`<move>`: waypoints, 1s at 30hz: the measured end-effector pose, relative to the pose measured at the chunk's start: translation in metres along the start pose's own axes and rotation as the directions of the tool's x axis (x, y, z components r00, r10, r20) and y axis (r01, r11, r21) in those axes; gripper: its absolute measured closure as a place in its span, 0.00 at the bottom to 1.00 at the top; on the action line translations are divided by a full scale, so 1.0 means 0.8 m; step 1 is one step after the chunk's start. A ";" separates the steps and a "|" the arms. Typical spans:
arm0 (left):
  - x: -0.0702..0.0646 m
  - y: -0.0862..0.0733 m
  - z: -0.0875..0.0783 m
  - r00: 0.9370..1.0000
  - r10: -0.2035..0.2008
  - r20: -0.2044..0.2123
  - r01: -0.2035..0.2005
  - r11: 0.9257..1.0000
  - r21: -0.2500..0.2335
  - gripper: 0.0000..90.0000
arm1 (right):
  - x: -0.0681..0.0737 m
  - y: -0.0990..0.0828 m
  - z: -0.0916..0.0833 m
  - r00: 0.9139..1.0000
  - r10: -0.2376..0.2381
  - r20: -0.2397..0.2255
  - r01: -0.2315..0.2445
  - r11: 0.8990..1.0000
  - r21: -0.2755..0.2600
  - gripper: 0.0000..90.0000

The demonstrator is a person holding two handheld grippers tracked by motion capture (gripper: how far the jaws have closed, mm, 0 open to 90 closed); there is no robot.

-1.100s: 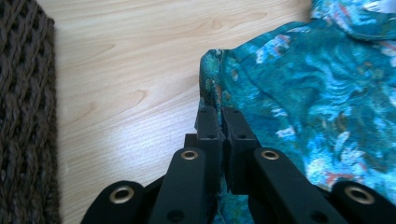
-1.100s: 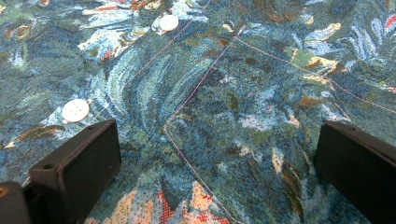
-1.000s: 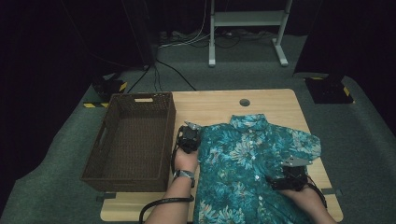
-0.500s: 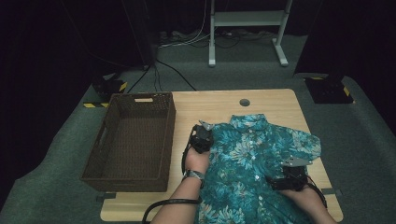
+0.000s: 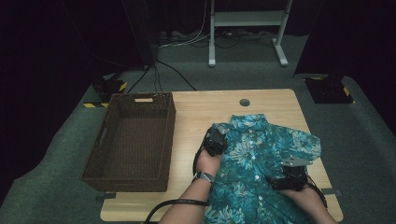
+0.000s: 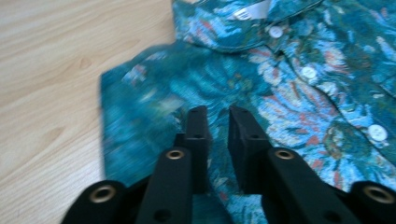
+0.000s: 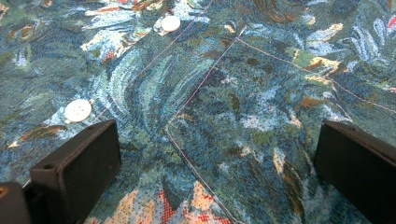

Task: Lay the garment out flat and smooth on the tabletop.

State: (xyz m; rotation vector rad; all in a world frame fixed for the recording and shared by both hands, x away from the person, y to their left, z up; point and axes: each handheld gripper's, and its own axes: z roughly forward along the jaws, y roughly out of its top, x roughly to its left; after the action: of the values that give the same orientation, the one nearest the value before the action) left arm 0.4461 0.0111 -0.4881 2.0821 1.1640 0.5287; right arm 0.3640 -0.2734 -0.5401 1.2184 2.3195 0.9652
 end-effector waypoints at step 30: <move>0.037 -0.062 -0.013 0.988 -0.062 0.139 0.059 0.998 0.025 0.04 | 0.001 0.000 0.001 1.000 -0.011 0.008 0.011 1.000 0.001 0.00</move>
State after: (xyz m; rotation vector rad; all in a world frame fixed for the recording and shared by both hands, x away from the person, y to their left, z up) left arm 0.4258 0.0582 -0.5165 2.0586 1.1509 0.3377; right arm 0.3641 -0.2723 -0.5405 1.2071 2.3185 0.9534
